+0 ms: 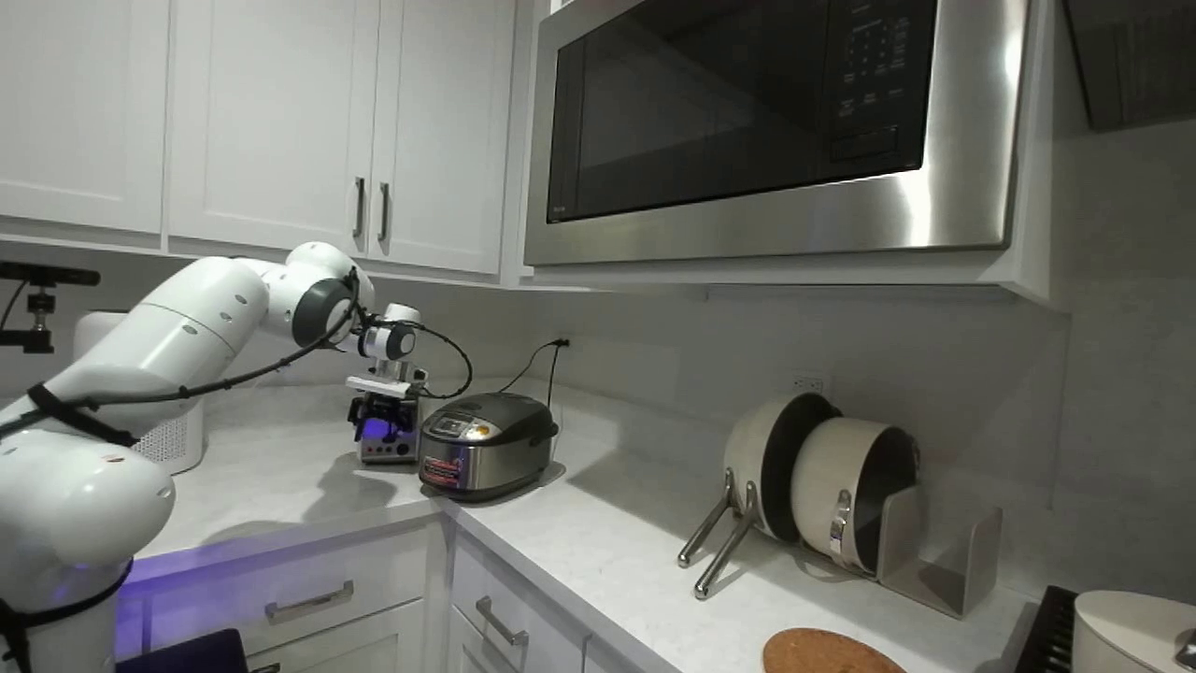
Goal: Press down the lever on the toaster
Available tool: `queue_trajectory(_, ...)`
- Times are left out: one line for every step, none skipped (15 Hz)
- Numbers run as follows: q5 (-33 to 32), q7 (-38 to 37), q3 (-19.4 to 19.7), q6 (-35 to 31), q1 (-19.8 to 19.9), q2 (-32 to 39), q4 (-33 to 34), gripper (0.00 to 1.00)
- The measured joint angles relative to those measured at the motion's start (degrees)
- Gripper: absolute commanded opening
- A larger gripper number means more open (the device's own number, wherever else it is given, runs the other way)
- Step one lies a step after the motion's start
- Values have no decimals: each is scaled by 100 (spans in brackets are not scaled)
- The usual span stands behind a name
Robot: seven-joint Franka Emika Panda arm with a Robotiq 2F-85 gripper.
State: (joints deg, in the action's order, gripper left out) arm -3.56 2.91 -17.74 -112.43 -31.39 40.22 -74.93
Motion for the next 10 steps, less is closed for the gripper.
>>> queue_trajectory(-63,-7,17,1,-39,0,22,100)
queue_trajectory(-121,-16,45,2,-80,-2,53,100)
queue_trajectory(-202,-40,69,2,-117,-5,90,100)
queue_trajectory(-278,-84,100,5,-158,-11,127,100)
queue_trajectory(-344,-103,131,30,-193,-17,160,100)
queue_trajectory(-425,-115,148,47,-219,-35,173,100)
queue_trajectory(-500,-127,155,59,-236,-61,176,100)
queue_trajectory(-567,-152,163,67,-252,-92,178,100)
queue_trajectory(-649,-220,176,76,-272,-130,178,100)
queue_trajectory(-716,-265,192,90,-291,-175,179,100)
